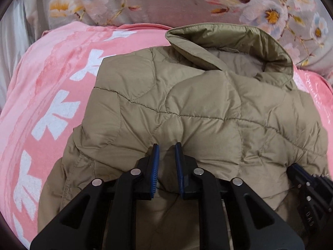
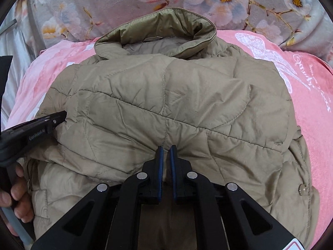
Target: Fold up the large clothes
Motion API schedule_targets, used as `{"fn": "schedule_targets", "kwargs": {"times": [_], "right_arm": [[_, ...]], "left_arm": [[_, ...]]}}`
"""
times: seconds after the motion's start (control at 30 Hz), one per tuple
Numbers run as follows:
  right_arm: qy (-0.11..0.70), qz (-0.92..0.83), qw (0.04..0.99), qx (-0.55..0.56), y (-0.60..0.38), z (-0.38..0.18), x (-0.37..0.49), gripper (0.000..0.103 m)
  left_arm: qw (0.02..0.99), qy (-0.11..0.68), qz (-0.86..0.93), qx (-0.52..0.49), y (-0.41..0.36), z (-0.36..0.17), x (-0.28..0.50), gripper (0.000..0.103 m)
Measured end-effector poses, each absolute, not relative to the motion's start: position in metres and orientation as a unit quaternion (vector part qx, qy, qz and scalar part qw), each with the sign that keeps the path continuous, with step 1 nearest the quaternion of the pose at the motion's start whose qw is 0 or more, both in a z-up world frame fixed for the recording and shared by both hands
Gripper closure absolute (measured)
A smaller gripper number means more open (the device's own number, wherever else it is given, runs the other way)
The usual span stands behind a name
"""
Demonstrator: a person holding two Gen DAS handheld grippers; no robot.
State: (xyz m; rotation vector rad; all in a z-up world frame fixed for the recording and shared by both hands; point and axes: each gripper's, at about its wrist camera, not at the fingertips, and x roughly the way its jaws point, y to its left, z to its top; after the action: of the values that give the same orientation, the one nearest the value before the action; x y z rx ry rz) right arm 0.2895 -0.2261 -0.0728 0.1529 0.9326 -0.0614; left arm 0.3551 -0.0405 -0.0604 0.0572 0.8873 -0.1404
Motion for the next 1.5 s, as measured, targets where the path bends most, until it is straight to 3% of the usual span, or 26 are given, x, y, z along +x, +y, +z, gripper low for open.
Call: {"fn": "schedule_targets", "kwargs": {"times": [0.47,0.93,0.97,1.0,1.03,1.1,1.13,1.17,1.23,1.5], "right_arm": [[0.438,-0.033,0.895,0.076,-0.224,-0.079,0.289,0.097],[0.447,-0.024,0.892,0.057,-0.222,-0.070,0.275,0.096],[0.448,-0.017,0.892,0.055,-0.223,-0.065,0.271,0.094],[0.447,-0.008,0.893,0.054,-0.225,-0.059,0.267,0.089],[0.439,0.005,0.897,0.059,-0.230,-0.048,0.262,0.076],[0.419,0.006,0.905,0.075,-0.240,-0.030,0.264,0.052],[0.408,0.001,0.909,0.089,-0.247,-0.021,0.269,0.047],[0.400,0.001,0.909,0.116,-0.257,-0.011,0.280,0.045],[0.394,0.001,0.903,0.174,-0.276,-0.002,0.308,0.044],[0.401,-0.008,0.868,0.292,-0.305,-0.032,0.392,0.046]], "left_arm": [[0.915,0.394,-0.041,0.072,-0.055,-0.069,0.345,0.088],[0.916,0.394,-0.063,0.049,-0.043,-0.061,0.327,0.087],[0.914,0.396,-0.079,0.031,-0.034,-0.054,0.325,0.085],[0.913,0.398,-0.092,0.013,-0.026,-0.046,0.323,0.074],[0.912,0.397,-0.101,-0.003,-0.020,-0.039,0.323,0.057],[0.913,0.389,-0.118,-0.043,-0.005,-0.014,0.329,0.041],[0.914,0.383,-0.119,-0.066,0.000,-0.002,0.335,0.040],[0.912,0.381,-0.124,-0.091,0.002,0.013,0.347,0.038],[0.903,0.386,-0.138,-0.126,-0.001,0.030,0.370,0.023],[0.862,0.458,-0.147,-0.162,-0.047,0.004,0.462,0.023]]}}
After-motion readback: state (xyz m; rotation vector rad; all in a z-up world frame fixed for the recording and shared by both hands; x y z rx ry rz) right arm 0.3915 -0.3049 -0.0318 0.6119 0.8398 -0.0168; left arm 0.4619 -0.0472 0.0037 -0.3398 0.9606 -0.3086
